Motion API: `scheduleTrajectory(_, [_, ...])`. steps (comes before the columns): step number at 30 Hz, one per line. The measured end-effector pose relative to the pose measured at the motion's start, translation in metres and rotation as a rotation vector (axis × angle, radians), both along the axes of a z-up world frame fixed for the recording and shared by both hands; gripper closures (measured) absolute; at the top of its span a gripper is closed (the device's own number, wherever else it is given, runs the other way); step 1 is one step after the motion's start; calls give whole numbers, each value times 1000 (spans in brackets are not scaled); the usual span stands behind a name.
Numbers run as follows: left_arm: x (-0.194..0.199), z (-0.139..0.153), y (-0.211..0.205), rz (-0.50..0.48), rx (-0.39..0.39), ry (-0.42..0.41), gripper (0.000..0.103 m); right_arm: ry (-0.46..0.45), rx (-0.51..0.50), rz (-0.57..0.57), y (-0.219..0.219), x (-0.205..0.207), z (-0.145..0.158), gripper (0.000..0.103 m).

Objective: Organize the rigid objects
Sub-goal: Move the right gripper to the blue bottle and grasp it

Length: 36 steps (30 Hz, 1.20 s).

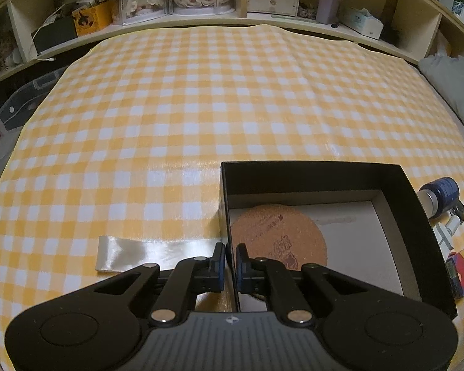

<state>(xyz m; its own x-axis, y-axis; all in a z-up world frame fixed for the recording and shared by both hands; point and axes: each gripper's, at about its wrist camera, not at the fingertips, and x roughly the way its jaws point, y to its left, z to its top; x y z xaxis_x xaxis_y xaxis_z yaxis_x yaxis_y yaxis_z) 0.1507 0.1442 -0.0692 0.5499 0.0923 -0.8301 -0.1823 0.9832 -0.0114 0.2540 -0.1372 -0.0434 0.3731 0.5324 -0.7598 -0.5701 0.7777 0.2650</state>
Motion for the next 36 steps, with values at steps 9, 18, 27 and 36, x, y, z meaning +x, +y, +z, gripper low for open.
scheduleTrajectory(9, [10,-5,0,6,1,5,96,-33,-2,-231,-50,51,-36,0])
scheduleTrajectory(18, [6,-10,3,6,-11,10,96,-24,-188,-170,-29,84,-86,0])
scheduleTrajectory(27, [6,-11,3,6,-10,12,96,-57,-268,-102,-14,87,-102,0])
scheduleTrajectory(36, [7,-10,3,6,-10,13,96,24,-271,-124,-8,97,-111,9])
